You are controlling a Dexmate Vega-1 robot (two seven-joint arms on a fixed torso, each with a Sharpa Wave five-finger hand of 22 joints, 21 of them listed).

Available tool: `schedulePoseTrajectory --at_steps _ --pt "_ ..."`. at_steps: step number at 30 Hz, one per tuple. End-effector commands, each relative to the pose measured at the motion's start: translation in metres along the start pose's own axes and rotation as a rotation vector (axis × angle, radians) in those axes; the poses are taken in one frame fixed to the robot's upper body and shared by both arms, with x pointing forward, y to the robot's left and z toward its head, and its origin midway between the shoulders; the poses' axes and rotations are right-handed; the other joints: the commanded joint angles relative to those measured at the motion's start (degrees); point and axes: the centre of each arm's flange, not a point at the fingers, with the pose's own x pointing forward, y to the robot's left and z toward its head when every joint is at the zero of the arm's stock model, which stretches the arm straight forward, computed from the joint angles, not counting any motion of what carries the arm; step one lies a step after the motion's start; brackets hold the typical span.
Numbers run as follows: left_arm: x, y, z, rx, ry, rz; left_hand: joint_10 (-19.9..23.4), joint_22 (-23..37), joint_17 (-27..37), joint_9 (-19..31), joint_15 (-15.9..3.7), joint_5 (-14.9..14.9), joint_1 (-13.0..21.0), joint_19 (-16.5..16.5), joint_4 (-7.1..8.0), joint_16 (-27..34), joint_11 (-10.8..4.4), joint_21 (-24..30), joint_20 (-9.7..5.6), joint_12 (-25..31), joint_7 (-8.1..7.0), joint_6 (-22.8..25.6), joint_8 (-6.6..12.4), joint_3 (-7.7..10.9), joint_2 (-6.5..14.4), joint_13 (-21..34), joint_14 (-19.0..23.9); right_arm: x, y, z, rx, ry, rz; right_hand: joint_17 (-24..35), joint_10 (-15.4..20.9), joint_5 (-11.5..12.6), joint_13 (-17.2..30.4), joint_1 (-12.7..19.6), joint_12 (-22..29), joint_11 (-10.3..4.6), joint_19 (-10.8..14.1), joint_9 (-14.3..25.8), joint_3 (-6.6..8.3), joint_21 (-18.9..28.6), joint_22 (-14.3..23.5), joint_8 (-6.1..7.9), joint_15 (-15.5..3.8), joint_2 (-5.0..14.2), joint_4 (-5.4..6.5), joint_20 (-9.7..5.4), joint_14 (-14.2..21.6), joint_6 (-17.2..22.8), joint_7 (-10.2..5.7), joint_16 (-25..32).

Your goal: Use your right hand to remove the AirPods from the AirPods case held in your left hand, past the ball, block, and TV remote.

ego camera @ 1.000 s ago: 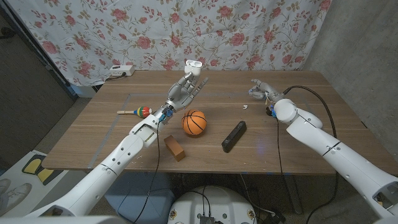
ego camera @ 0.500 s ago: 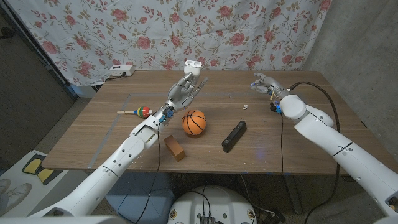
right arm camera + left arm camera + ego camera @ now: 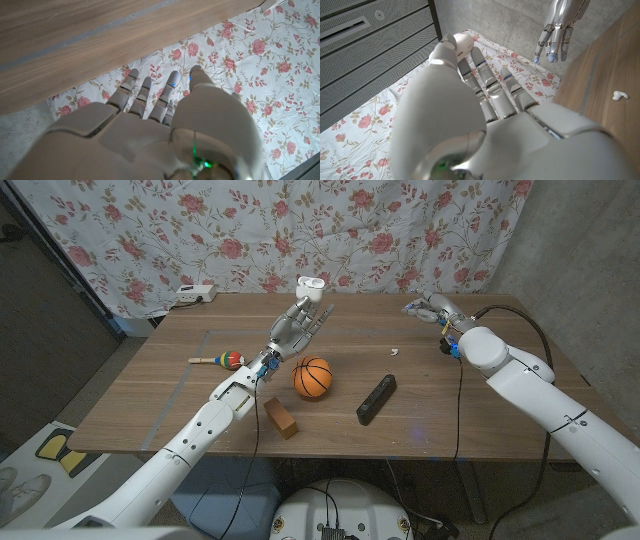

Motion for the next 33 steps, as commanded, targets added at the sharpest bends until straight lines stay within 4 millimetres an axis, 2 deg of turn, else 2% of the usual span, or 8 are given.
schedulePoseTrajectory --at_steps 1,17,20,26,28,30,33 --pt "0.003 -0.004 -0.002 0.002 0.003 -0.006 0.6 0.2 0.2 0.2 -2.73 0.0 1.5 -0.2 0.02 0.2 -0.13 0.3 -0.03 0.1 0.18 0.5 0.45 0.01 1.7 16.4 2.6 -0.018 -0.017 0.023 0.043 -0.087 -0.003 0.1 0.6 0.3 0.0 -0.5 -0.3 -0.03 0.0 0.1 -0.19 -0.2 0.3 0.53 -5.65 -0.06 -0.14 -0.19 -0.1 0.2 -0.62 0.5" --pt "0.005 -0.001 -0.008 -0.024 -0.015 0.022 0.6 0.1 0.2 0.3 -2.73 -0.2 1.5 -0.3 0.05 0.2 -0.09 0.4 0.06 0.0 0.2 0.4 0.48 0.03 1.8 16.5 2.4 -0.036 -0.03 0.047 0.038 -0.174 -0.006 0.2 0.9 0.2 -0.2 -1.1 -0.5 0.05 0.0 0.1 -0.38 -0.2 0.3 0.53 -5.59 -0.09 -0.08 -0.13 -0.2 0.3 -0.59 0.6" --pt "0.008 -0.007 -0.007 -0.009 -0.019 -0.027 0.6 0.1 0.2 0.4 -2.73 -0.2 1.5 -0.3 0.06 0.2 -0.12 0.4 0.08 0.0 0.14 0.3 0.51 0.03 1.8 16.5 2.5 -0.038 -0.032 0.053 0.034 -0.189 -0.004 0.2 1.0 0.2 -0.2 -1.2 -0.5 0.07 0.1 0.1 -0.38 -0.2 0.3 0.53 -5.6 -0.09 -0.12 -0.1 -0.3 0.3 -0.63 0.6" --pt "0.008 -0.008 -0.009 -0.046 -0.042 0.022 0.6 0.1 0.3 0.3 -2.73 -0.2 1.5 -0.4 0.05 0.2 -0.14 0.4 0.06 -0.1 0.07 0.5 0.52 0.03 1.8 16.5 2.5 -0.041 -0.035 0.063 0.027 -0.22 -0.005 0.2 0.8 0.2 -0.2 -1.3 -0.7 0.06 0.0 0.1 -0.41 -0.2 0.3 0.46 -5.5 -0.1 -0.15 -0.08 -0.4 0.1 -0.63 0.6" --pt "0.012 -0.01 -0.01 -0.042 -0.064 -0.009 0.6 0.1 0.3 0.2 -2.73 -0.3 1.5 -0.4 0.04 0.3 -0.16 0.5 0.03 -0.1 0.12 0.6 0.55 0.02 1.8 16.5 2.6 -0.043 -0.035 0.068 0.035 -0.234 -0.019 0.2 0.8 0.2 -0.1 -1.4 -0.7 -0.01 0.0 0.1 -0.4 -0.2 0.3 0.14 -5.52 -0.06 -0.19 -0.07 -0.3 -0.7 -0.55 0.7" --pt "0.012 -0.008 -0.011 -0.038 -0.047 -0.009 0.7 0.1 0.3 0.2 -2.73 -0.3 1.5 -0.3 0.04 0.3 -0.17 0.5 -0.01 0.0 0.06 0.7 0.56 0.02 1.8 16.5 2.6 -0.044 -0.036 0.072 0.025 -0.242 -0.021 0.2 0.9 0.2 -0.1 -1.5 -0.9 0.13 0.0 0.0 -0.37 -0.1 0.3 -0.66 -5.55 -0.03 -0.33 -0.07 -0.1 -3.2 0.13 0.8" --pt "0.011 -0.006 -0.01 -0.038 -0.043 -0.003 0.7 0.1 0.3 0.1 -2.73 -0.3 1.5 -0.3 0.04 0.3 -0.17 0.5 -0.02 -0.1 0.08 0.7 0.53 0.0 1.8 16.5 2.7 -0.046 -0.037 0.08 0.014 -0.258 -0.022 0.2 0.9 0.1 -0.1 -1.6 -0.9 0.0 0.0 0.0 -0.42 -0.1 0.3 -0.61 -5.51 -0.1 -0.34 0.0 -0.2 -3.3 0.16 0.8"
